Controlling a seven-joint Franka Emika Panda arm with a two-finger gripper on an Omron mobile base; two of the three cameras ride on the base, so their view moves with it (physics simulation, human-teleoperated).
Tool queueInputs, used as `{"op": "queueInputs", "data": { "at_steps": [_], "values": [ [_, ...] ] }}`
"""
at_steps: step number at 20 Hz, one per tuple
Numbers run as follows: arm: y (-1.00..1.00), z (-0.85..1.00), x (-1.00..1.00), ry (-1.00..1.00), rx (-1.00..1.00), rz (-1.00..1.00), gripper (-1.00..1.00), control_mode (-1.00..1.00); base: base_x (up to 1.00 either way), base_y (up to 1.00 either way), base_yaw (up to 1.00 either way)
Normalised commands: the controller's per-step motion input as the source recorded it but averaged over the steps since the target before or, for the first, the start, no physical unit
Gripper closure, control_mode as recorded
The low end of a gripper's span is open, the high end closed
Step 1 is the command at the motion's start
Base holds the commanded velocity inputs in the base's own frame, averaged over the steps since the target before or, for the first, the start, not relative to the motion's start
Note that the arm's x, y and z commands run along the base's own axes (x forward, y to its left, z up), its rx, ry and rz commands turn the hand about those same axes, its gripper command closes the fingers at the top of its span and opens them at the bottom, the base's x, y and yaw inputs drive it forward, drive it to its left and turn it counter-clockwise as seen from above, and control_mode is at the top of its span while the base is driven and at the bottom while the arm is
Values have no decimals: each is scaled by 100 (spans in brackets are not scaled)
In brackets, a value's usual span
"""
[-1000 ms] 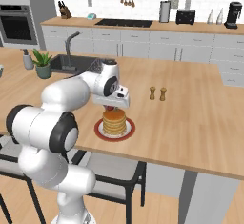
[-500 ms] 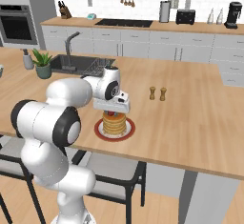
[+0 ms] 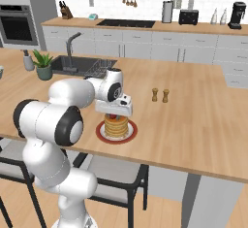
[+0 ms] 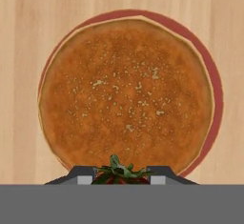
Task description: Take the strawberry from the fridge and place it on top of the pancake, located on the dining counter.
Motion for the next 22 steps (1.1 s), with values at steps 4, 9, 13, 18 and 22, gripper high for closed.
{"op": "queueInputs", "data": {
  "at_steps": [4, 9, 13, 18, 22],
  "values": [
    [0, 2, 5, 0, 0, 0, 100, -100, 0, 0, 0],
    [0, 0, 32, 0, 0, 0, 100, -100, 0, 0, 0],
    [0, 0, 26, 0, 0, 0, 100, -100, 0, 0, 0],
    [-1, 0, -6, -1, 0, 0, 100, -100, 0, 0, 0],
    [0, -2, 1, 0, 0, 0, 100, -100, 0, 0, 0]
  ]
}}
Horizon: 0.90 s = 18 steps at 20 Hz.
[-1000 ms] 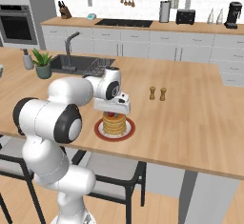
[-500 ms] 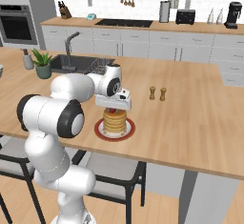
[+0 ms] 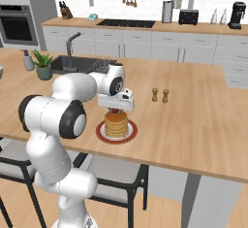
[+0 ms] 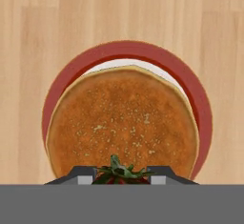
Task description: Take the strawberry from the fridge and place it on top of the pancake, located on the dining counter.
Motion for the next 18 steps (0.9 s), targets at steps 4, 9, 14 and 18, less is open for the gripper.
{"op": "queueInputs", "data": {
  "at_steps": [4, 9, 14, 18],
  "values": [
    [0, -23, 0, 0, 0, 0, 100, -100, 0, 0, 0],
    [0, -52, 0, 0, 0, 0, 100, -100, 0, 0, 0],
    [0, -41, -1, 1, 0, 0, -100, -100, 0, 0, 0],
    [0, -5, -14, 0, 0, 0, -100, -100, 0, 0, 0]
  ]
}}
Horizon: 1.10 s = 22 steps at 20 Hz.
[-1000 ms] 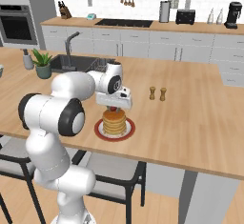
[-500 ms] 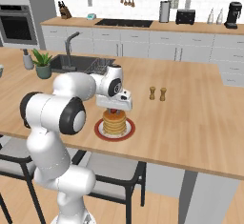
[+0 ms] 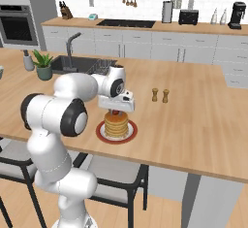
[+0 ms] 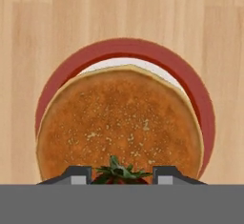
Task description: Take the strawberry from the fridge and place it on top of the pancake, located on the dining counter.
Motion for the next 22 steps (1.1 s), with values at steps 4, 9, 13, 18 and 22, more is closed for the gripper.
{"op": "queueInputs", "data": {
  "at_steps": [4, 9, 13, 18, 22],
  "values": [
    [0, 4, -19, 0, 0, 0, -100, -100, 0, 0, 0],
    [0, 35, -16, 0, 0, 0, -100, -100, 0, 0, 0],
    [0, 66, -21, -2, 0, 0, -100, -100, 0, 0, 0],
    [0, 41, -39, -8, 0, 0, -100, -100, 0, 0, 0],
    [0, 0, -85, -18, 0, 0, -100, -100, 0, 0, 0]
  ]
}}
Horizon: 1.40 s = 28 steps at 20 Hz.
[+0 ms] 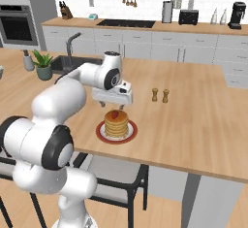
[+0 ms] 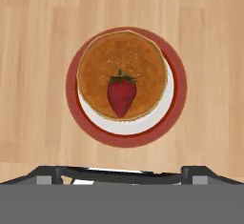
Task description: Take the strawberry from the fridge and place it on top of the pancake, located on the dining counter.
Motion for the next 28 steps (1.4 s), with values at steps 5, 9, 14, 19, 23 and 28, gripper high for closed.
{"op": "queueInputs", "data": {
  "at_steps": [5, 9, 14, 19, 23, 28],
  "values": [
    [1, 0, -54, -4, 0, 0, -100, -100, 0, 0, 0],
    [0, 0, -53, 0, 0, 0, -100, -100, 0, 0, 0],
    [4, -4, -35, 0, -2, 0, -100, -100, 0, 0, 0],
    [10, 27, -45, -6, -6, -1, -100, -100, 0, 0, 0],
    [7, 34, -49, -11, -6, 0, -100, -100, 0, 0, 0],
    [2, 8, -49, -12, -3, 0, -100, -100, 0, 0, 0]
  ]
}}
